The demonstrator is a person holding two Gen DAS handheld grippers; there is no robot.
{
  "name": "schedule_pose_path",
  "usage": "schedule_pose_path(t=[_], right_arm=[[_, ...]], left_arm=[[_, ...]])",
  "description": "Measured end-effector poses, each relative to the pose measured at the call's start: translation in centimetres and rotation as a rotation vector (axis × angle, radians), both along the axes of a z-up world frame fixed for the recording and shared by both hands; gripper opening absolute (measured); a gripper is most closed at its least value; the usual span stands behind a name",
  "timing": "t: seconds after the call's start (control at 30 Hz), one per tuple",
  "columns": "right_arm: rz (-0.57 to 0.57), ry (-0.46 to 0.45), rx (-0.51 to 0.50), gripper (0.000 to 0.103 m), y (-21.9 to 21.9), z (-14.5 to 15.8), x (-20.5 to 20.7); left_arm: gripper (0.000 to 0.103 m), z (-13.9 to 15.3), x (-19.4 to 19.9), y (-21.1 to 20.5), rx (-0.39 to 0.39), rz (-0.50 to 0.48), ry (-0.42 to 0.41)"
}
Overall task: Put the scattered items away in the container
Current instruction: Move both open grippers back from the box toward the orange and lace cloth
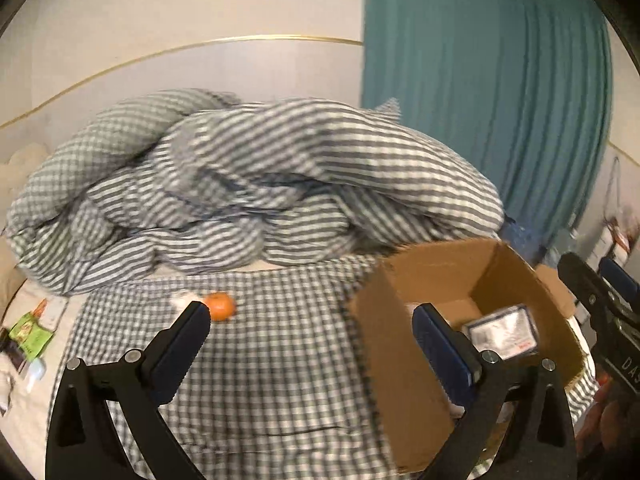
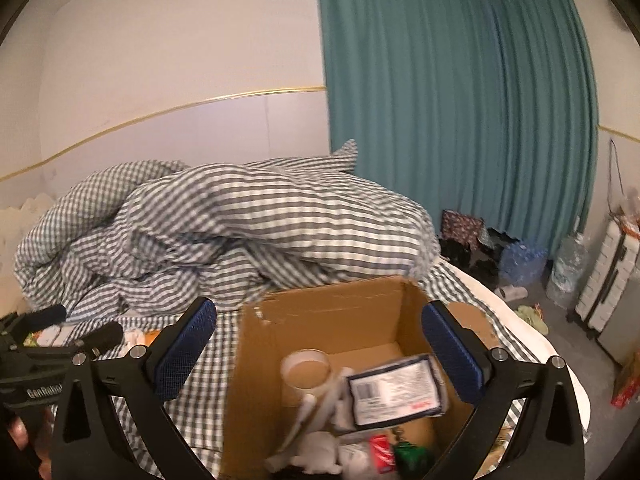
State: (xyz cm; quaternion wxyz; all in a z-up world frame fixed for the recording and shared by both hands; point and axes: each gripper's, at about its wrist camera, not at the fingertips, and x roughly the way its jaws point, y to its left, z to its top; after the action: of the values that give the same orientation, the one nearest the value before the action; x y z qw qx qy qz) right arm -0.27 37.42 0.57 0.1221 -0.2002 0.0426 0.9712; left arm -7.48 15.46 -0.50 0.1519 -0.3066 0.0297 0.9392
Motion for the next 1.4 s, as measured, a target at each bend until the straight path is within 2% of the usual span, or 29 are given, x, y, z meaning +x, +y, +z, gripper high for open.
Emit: schedule_pose_path(t=[0.47, 0.67, 1.0, 1.17, 1.33, 1.4], right_arm=[[0.161, -0.057, 0.043, 0.103, -10.4, -1.5, -4.3], [0.224, -0.090, 0.057, 0.103, -13.7, -2.9, -6.5], [0.316, -0.168, 0.067, 0.103, -18.4, -6.4, -11.2], [0.341, -0.249, 0.071, 0.103, -19.7, -10.0, -14.7], [0.365, -0.284, 0.032, 0.103, -20.3, -13.1, -17.8], [0.374, -0.328, 0.026, 0.103, -20.7, -15.1, -19.7]], left_arm=[[0.103, -0.3, -1.6, -14.7, 0.043, 0.242, -0.006], [0.103, -1.5, -2.5, -18.5, 0.038, 0.304, -0.016], [0.103, -4.8, -5.2, -20.9, -0.021, 0.305, -0.051], [0.103, -7.5, -7.3, -21.4, -0.040, 0.290, -0.094], [0.103, -9.4, -9.4, -21.4, -0.055, 0.283, -0.124], [0.103, -10.2, -10.2, -21.4, -0.057, 0.282, -0.141]])
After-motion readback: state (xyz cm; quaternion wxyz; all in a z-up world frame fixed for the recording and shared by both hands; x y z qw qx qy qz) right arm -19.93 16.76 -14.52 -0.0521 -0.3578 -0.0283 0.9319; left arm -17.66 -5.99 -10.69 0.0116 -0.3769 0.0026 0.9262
